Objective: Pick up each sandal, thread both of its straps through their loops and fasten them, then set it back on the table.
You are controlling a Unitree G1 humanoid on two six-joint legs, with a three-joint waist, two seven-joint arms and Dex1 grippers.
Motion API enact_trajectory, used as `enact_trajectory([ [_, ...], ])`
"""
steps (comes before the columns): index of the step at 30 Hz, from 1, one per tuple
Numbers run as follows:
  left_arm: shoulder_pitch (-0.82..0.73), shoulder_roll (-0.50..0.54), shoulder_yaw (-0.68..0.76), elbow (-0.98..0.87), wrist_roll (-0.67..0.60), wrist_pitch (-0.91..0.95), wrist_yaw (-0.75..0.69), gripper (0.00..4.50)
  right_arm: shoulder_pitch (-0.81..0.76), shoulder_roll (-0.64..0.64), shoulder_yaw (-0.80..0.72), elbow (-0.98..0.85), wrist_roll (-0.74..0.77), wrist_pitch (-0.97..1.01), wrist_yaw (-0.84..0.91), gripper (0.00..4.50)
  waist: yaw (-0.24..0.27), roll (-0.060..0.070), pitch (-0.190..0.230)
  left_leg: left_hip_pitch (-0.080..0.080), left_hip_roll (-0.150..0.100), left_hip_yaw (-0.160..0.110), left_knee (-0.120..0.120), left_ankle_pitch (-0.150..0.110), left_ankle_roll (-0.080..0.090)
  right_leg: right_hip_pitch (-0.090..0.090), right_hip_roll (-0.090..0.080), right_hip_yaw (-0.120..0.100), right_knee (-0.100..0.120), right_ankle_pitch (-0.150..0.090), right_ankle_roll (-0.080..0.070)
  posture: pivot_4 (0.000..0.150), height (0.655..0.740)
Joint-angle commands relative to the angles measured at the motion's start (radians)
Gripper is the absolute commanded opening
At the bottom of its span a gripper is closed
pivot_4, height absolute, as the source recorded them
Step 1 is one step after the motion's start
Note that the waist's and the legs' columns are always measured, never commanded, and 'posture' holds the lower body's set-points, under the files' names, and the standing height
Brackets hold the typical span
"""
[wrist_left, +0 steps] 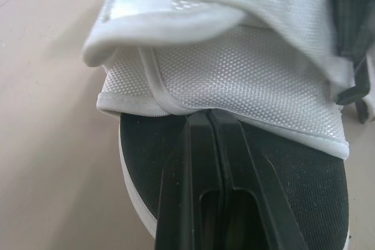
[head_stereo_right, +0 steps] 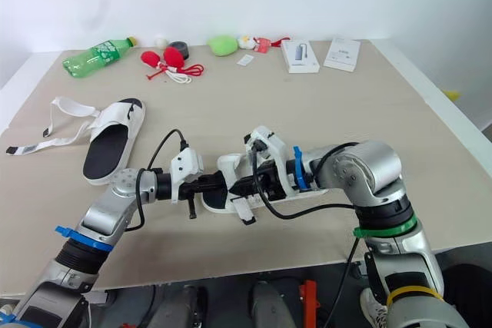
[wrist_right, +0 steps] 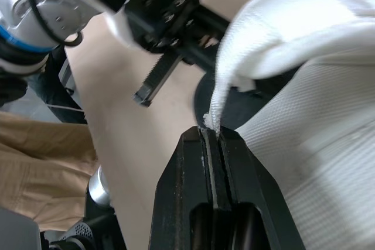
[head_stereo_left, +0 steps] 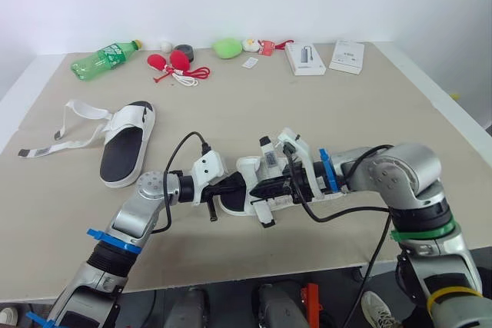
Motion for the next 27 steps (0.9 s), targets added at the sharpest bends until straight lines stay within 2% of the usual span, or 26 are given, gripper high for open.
enact_trajectory([
  [1, -0.003, -0.003, -0.011, 0.002, 0.004, 0.003, 0.001, 0.0, 0.016, -0.006, -0.024, -0.046, 0.023, 0.013, -0.011, 0.07, 0.0, 0.0, 0.0, 0.0, 0.0, 0.0, 0.0, 0.0, 0.0, 0.0, 0.0, 0.0, 0.0, 0.0, 0.0, 0.15, 0.74],
  [3, -0.003, -0.003, -0.012, 0.001, 0.005, 0.004, 0.001, 0.0, 0.016, -0.018, -0.037, -0.053, 0.032, 0.014, -0.009, 0.07, 0.0, 0.0, 0.0, 0.0, 0.0, 0.0, 0.0, 0.0, 0.0, 0.0, 0.0, 0.0, 0.0, 0.0, 0.0, 0.15, 0.74],
  [6, -0.002, -0.002, -0.012, 0.002, 0.006, 0.002, 0.0, 0.0, -0.012, -0.062, -0.053, -0.06, 0.015, -0.037, 0.005, 1.01, 0.001, 0.0, 0.0, 0.0, 0.0, 0.0, 0.0, 0.0, 0.0, 0.0, -0.001, 0.0, 0.0, 0.0, 0.0, 0.15, 0.74],
  [12, -0.002, -0.001, -0.01, 0.001, 0.005, 0.002, 0.001, 0.0, -0.037, -0.185, -0.148, -0.104, 0.148, -0.002, 0.123, 3.78, 0.003, 0.0, 0.0, 0.0, 0.0, 0.001, 0.0, 0.0, 0.0, 0.0, -0.001, 0.0, 0.0, 0.0, 0.0, 0.15, 0.74],
  [13, -0.004, -0.001, -0.009, 0.006, 0.006, 0.0, 0.0, 0.0, -0.014, -0.221, -0.163, -0.119, 0.185, 0.007, 0.164, 4.4, 0.004, 0.0, 0.0, 0.0, 0.0, 0.0, 0.0, 0.0, 0.0, 0.0, 0.0, 0.0, 0.0, 0.0, 0.0, 0.15, 0.74],
  [16, -0.013, -0.002, -0.007, 0.02, 0.007, -0.006, 0.0, 0.0, 0.078, -0.302, -0.167, -0.164, 0.247, 0.024, 0.228, 4.46, 0.01, 0.0, 0.0, 0.0, 0.0, -0.001, 0.0, 0.0, 0.0, 0.001, 0.0, 0.0, 0.0, -0.001, 0.001, 0.15, 0.74],
  [18, -0.018, -0.002, -0.007, 0.026, 0.008, -0.01, -0.001, 0.0, 0.167, -0.314, -0.139, -0.202, 0.223, -0.028, 0.215, 4.46, 0.011, 0.0, 0.0, 0.0, 0.0, -0.001, 0.0, 0.0, 0.001, 0.001, 0.0, 0.0, 0.0, -0.002, 0.001, 0.15, 0.74],
  [22, -0.027, -0.001, -0.007, 0.035, 0.01, -0.019, -0.001, 0.0, 0.265, -0.24, -0.076, -0.201, 0.099, -0.171, 0.113, 4.46, 0.011, 0.0, 0.0, 0.001, 0.0, 0.002, 0.001, 0.0, 0.001, 0.001, 0.0, 0.001, 0.0, -0.001, 0.003, 0.15, 0.74],
  [27, -0.048, 0.006, 0.004, 0.06, 0.016, -0.031, 0.0, 0.0, 0.234, -0.164, -0.041, -0.121, 0.018, -0.248, 0.058, 4.46, 0.009, 0.0, 0.0, 0.001, 0.001, 0.003, 0.002, 0.003, 0.002, 0.001, 0.001, 0.003, 0.0, 0.003, 0.005, 0.15, 0.74],
])
